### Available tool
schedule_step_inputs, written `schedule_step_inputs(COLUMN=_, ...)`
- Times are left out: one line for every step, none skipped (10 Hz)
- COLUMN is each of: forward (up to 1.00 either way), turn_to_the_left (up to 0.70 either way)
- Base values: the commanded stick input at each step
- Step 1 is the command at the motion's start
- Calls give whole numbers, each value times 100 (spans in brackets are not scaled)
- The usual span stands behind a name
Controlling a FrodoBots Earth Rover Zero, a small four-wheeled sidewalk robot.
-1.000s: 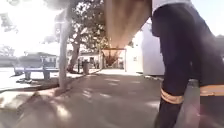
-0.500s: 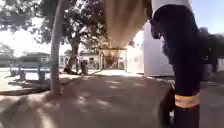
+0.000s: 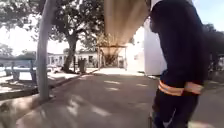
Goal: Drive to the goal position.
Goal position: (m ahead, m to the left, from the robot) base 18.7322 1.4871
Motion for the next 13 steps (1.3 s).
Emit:
schedule_step_inputs(forward=70, turn_to_the_left=0)
schedule_step_inputs(forward=70, turn_to_the_left=0)
schedule_step_inputs(forward=70, turn_to_the_left=0)
schedule_step_inputs(forward=70, turn_to_the_left=0)
schedule_step_inputs(forward=70, turn_to_the_left=0)
schedule_step_inputs(forward=70, turn_to_the_left=0)
schedule_step_inputs(forward=70, turn_to_the_left=0)
schedule_step_inputs(forward=70, turn_to_the_left=0)
schedule_step_inputs(forward=70, turn_to_the_left=0)
schedule_step_inputs(forward=70, turn_to_the_left=0)
schedule_step_inputs(forward=70, turn_to_the_left=0)
schedule_step_inputs(forward=70, turn_to_the_left=0)
schedule_step_inputs(forward=70, turn_to_the_left=0)
